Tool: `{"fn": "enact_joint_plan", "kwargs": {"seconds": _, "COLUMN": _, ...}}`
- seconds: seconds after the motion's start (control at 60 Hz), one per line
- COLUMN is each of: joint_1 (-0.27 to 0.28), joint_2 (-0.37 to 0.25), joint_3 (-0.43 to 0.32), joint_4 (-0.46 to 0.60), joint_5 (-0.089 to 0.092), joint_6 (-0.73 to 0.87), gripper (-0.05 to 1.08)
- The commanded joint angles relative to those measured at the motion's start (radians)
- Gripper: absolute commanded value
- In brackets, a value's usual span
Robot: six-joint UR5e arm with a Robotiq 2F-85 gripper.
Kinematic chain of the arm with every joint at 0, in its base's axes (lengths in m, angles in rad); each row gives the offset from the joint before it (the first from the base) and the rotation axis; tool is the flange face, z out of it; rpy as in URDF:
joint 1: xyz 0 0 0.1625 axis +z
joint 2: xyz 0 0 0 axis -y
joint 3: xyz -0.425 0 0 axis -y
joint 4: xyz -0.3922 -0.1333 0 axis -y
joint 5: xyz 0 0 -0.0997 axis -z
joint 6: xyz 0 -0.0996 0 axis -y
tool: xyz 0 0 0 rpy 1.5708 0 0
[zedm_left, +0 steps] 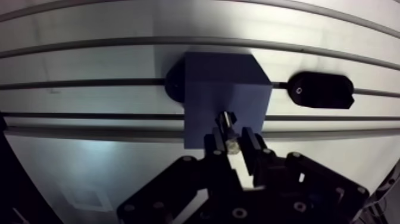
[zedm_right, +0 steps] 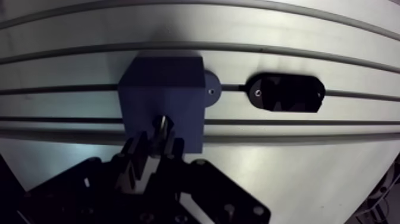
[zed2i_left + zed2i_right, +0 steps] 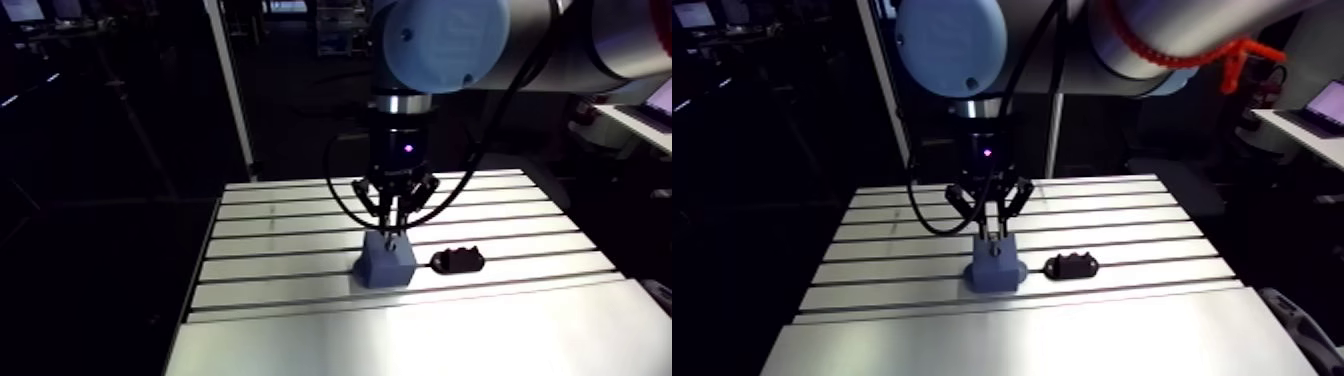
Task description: Pick up the M10 bolt and insert it into the hex recess until seated.
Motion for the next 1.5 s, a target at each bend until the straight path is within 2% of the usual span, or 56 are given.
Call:
{"fn": "enact_joint_plan", "kwargs": {"seconds": 0.017, "joint_1": 0.000, "joint_2": 0.002, "joint_3": 0.000, "joint_4": -0.002, "joint_5": -0.001, "joint_6": 0.000, "gripper": 0.86}}
{"fn": "enact_joint_plan", "kwargs": {"seconds": 1.5, "joint_1": -0.003, "joint_2": 0.002, "joint_3": 0.015, "joint_4": -0.003, "joint_5": -0.001, "joint_6": 0.000, "gripper": 0.86}}
